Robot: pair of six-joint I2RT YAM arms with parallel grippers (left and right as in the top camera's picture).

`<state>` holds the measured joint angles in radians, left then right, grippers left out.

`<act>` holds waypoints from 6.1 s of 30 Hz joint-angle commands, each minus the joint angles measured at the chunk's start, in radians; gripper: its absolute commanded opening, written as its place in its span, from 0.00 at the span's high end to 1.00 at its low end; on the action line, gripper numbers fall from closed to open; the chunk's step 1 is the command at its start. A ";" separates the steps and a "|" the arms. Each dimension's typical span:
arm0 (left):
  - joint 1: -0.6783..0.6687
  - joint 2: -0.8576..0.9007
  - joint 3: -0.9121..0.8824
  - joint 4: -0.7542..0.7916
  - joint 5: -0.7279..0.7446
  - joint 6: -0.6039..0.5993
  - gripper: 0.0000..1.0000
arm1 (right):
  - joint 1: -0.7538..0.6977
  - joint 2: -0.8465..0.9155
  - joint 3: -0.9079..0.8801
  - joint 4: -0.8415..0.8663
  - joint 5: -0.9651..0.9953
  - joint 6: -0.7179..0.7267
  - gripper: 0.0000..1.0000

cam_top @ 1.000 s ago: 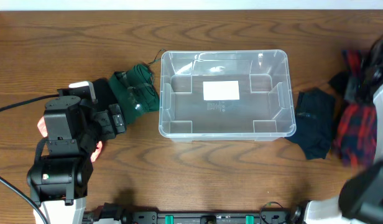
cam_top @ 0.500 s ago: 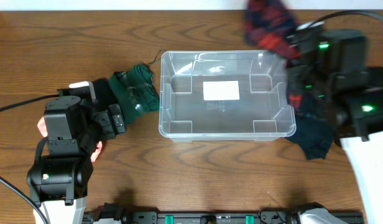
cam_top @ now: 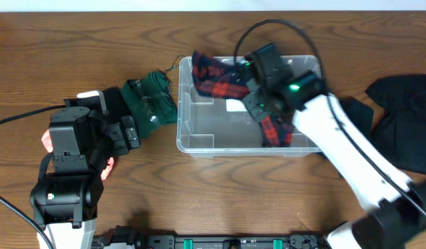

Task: Pack container
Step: 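Carry the plaid shirt into the bin and release it, then return the right gripper to the black garment on the right, then grasp the black garment and place it into the bin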

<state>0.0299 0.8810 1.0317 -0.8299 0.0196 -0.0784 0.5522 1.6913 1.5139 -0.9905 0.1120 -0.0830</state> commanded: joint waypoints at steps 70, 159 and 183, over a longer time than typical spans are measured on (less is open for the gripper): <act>-0.003 0.000 0.021 0.000 -0.001 -0.008 0.02 | -0.364 -0.209 0.042 -0.013 0.143 0.183 0.01; -0.003 0.000 0.020 0.000 -0.001 -0.008 0.02 | -0.034 -0.068 -0.091 0.003 0.016 -0.243 0.40; -0.003 0.000 0.020 0.002 -0.001 -0.008 0.02 | -0.040 0.046 -0.309 -0.043 -0.192 -0.044 0.93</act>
<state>0.0299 0.8810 1.0317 -0.8291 0.0193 -0.0784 0.5129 1.7107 1.2453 -1.0424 -0.0818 -0.1627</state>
